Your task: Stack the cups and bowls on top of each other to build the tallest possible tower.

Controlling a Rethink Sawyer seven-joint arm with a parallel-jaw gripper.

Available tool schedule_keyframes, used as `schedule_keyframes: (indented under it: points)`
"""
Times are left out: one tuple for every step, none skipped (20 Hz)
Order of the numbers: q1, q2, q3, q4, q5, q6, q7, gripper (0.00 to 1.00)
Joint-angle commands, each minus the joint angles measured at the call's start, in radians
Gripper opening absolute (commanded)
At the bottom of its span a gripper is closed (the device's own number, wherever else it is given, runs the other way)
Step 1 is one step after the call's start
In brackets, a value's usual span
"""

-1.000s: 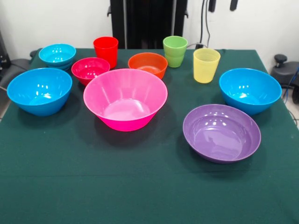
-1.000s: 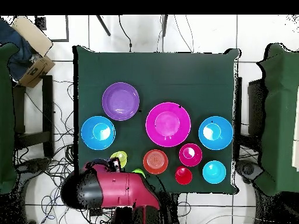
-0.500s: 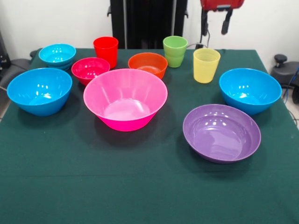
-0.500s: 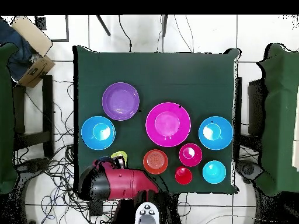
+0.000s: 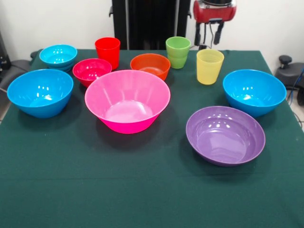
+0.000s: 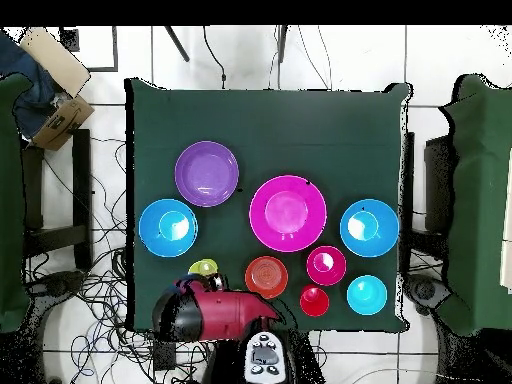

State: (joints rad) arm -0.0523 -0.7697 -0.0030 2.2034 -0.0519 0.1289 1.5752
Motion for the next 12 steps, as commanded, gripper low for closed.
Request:
schedule_keyframes:
  points:
    - [-0.090,0.027,0.059,0.047,-0.109,-0.016,0.074,1.00]
    - [-0.102,0.022,0.062,0.045,-0.118,-0.006,0.068,1.00]
    - [-0.115,0.018,0.067,0.044,-0.127,0.000,0.065,1.00]
    - [-0.130,0.015,0.074,0.043,-0.136,0.004,0.059,1.00]
    - [-0.146,0.012,0.079,0.042,-0.146,0.008,0.053,1.00]
    - [-0.156,0.012,0.082,0.039,-0.153,0.013,0.049,1.00]
    - [-0.166,0.011,0.085,0.035,-0.160,0.019,0.046,1.00]
    - [-0.174,0.007,0.090,0.034,-0.165,0.026,0.044,1.00]
    - [-0.183,0.003,0.095,0.032,-0.170,0.034,0.043,1.00]
    - [-0.186,-0.003,0.099,0.030,-0.170,0.044,0.044,1.00]
    - [-0.183,-0.008,0.101,0.027,-0.166,0.056,0.050,1.00]
    - [-0.176,-0.013,0.101,0.020,-0.160,0.073,0.056,1.00]
